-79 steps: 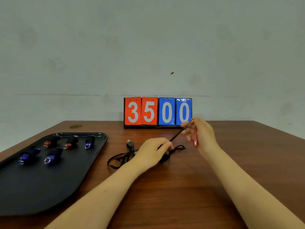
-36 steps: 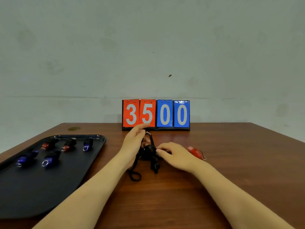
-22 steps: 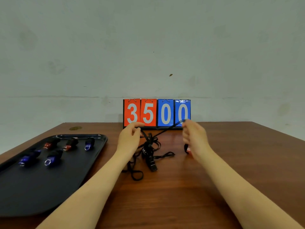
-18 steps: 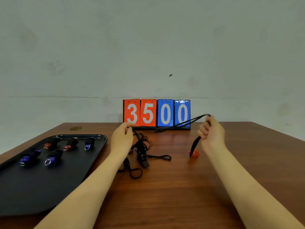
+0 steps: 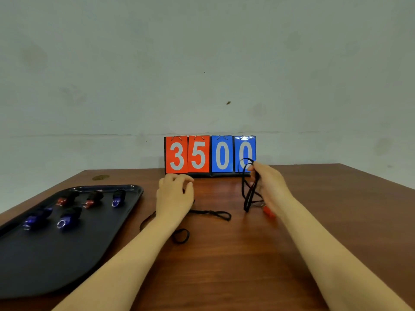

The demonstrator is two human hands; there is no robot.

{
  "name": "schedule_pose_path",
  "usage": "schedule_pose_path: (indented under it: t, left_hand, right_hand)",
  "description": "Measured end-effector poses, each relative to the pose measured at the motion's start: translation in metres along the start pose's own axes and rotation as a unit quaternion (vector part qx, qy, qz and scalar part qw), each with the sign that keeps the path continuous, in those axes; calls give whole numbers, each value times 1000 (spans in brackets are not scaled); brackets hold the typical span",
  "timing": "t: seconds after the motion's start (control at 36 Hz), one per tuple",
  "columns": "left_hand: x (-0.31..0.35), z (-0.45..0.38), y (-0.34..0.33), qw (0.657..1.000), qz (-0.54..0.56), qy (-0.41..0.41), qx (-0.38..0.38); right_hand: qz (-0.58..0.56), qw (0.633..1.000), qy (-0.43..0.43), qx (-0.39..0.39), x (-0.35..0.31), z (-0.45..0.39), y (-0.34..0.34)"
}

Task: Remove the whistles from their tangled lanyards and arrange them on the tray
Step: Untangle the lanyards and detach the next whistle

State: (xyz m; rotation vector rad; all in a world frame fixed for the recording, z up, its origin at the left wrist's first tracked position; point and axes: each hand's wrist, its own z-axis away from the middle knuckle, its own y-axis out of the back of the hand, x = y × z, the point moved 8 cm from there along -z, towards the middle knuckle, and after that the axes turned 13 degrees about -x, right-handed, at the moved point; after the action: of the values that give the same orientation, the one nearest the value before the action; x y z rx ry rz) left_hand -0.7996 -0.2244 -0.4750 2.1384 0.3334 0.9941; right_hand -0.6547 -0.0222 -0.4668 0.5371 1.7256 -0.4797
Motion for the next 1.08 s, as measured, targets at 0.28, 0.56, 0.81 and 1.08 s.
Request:
schedule_pose_path:
  t: [0.28,0.56,0.81,1.08]
  left_hand:
    - [60,25,-37,974,129,-118,-143]
    - [82,46,-64,897,327,-62,-290]
    - [74,34,-49,899,386,-46,-200]
    - [82,37,-79,820,469,16,-326]
  right_hand:
    - [-63,995,57,-44,-17,9,-20]
    - [-316,939,64,-116,-17,14,-40]
    - [-344,925,42,-158,-21,19,-51]
    - [-387,913,80,-100,-23,9,-33]
